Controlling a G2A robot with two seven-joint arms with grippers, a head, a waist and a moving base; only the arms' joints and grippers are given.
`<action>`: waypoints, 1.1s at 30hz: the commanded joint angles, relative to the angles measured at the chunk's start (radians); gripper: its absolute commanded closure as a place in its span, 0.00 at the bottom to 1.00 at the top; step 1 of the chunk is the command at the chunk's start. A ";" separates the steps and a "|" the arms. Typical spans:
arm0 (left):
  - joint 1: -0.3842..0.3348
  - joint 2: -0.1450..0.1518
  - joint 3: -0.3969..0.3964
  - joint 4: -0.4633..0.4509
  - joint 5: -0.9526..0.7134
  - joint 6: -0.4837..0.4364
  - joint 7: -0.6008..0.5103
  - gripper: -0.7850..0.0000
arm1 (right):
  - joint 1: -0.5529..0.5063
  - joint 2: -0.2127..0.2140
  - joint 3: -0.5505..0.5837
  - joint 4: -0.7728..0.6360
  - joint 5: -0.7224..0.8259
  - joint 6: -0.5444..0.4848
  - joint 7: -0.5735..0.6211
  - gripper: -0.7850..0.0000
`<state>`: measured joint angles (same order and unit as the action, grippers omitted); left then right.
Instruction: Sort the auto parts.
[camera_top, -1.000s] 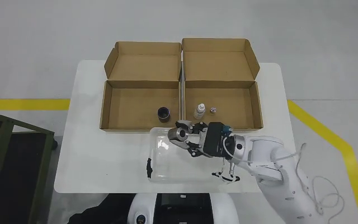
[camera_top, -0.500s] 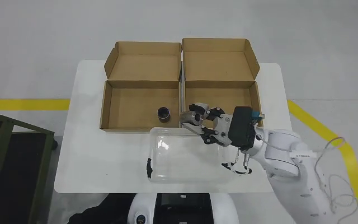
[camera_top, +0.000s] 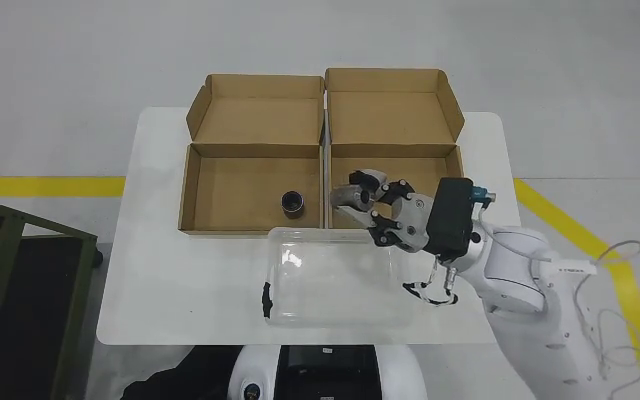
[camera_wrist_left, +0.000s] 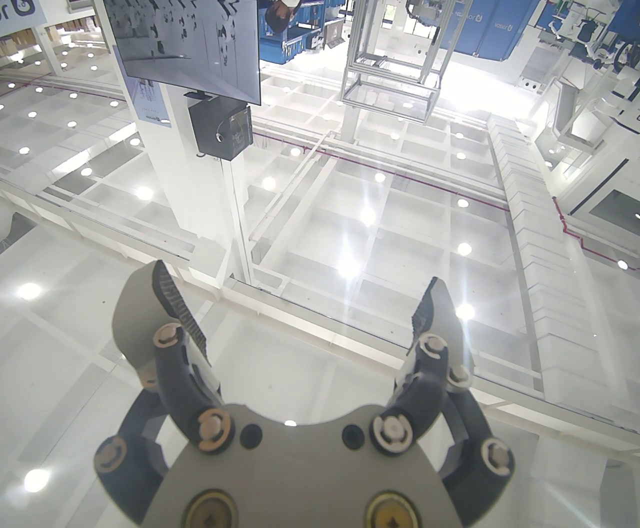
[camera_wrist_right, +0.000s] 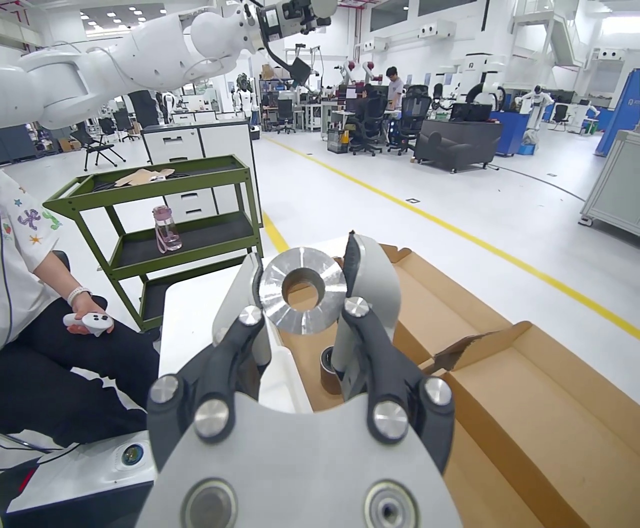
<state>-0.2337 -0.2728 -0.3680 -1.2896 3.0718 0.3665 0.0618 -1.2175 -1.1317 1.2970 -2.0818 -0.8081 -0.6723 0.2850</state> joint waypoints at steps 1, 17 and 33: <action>0.000 0.000 0.000 0.000 0.000 0.000 0.000 0.00 | 0.000 0.000 0.001 0.002 0.008 0.001 -0.005 1.00; 0.000 0.000 0.000 0.000 0.000 0.000 0.000 0.00 | 0.027 -0.003 -0.050 0.045 -0.009 0.026 0.002 1.00; 0.000 0.000 0.000 0.000 0.000 0.000 0.000 0.00 | 0.169 -0.040 -0.287 0.238 -0.164 0.103 0.046 1.00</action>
<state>-0.2337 -0.2728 -0.3680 -1.2896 3.0718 0.3665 0.0618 -1.0580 -1.1689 1.0295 -1.8606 -0.9510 -0.5771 0.3239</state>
